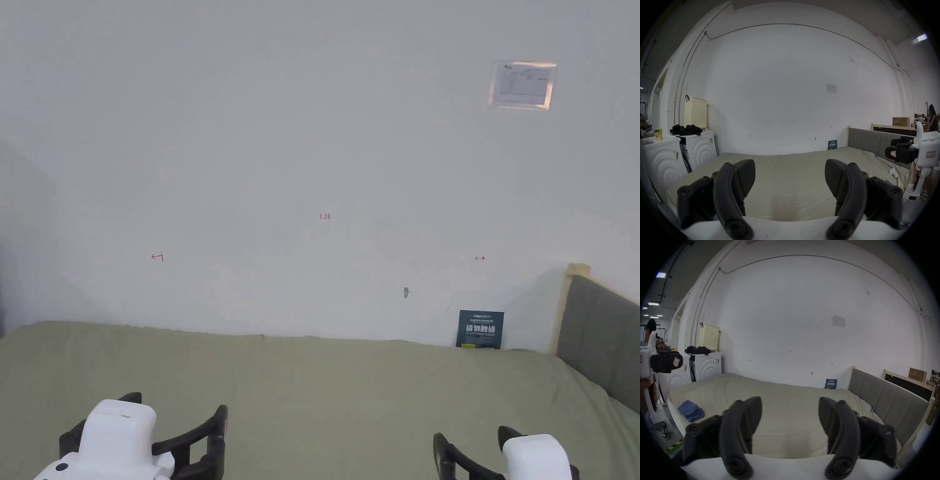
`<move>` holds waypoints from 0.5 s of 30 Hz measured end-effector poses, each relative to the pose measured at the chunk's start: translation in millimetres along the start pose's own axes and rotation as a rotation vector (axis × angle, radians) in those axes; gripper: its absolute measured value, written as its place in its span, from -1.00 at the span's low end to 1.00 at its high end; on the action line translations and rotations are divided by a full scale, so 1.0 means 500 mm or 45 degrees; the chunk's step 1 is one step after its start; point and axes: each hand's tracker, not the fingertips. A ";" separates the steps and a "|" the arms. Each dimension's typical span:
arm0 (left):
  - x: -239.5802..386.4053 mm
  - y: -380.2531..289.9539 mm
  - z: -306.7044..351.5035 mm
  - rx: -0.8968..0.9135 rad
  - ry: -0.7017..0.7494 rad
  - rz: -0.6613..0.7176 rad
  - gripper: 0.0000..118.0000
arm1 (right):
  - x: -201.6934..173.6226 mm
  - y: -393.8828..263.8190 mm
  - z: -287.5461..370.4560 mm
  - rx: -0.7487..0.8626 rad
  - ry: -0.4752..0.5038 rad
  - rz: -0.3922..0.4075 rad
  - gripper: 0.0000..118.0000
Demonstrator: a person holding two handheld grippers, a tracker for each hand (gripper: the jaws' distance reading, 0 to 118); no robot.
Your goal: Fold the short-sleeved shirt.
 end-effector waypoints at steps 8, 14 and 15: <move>-0.001 -0.003 -0.009 -0.009 -0.004 0.007 1.00 | -0.004 0.011 -0.005 0.005 0.006 -0.065 0.90; -0.001 -0.005 -0.013 -0.016 0.000 0.009 1.00 | -0.028 0.040 -0.006 -0.072 -0.120 -0.092 0.90; 0.000 -0.006 -0.014 -0.018 -0.002 0.009 1.00 | -0.027 0.043 -0.007 -0.073 -0.121 -0.131 0.90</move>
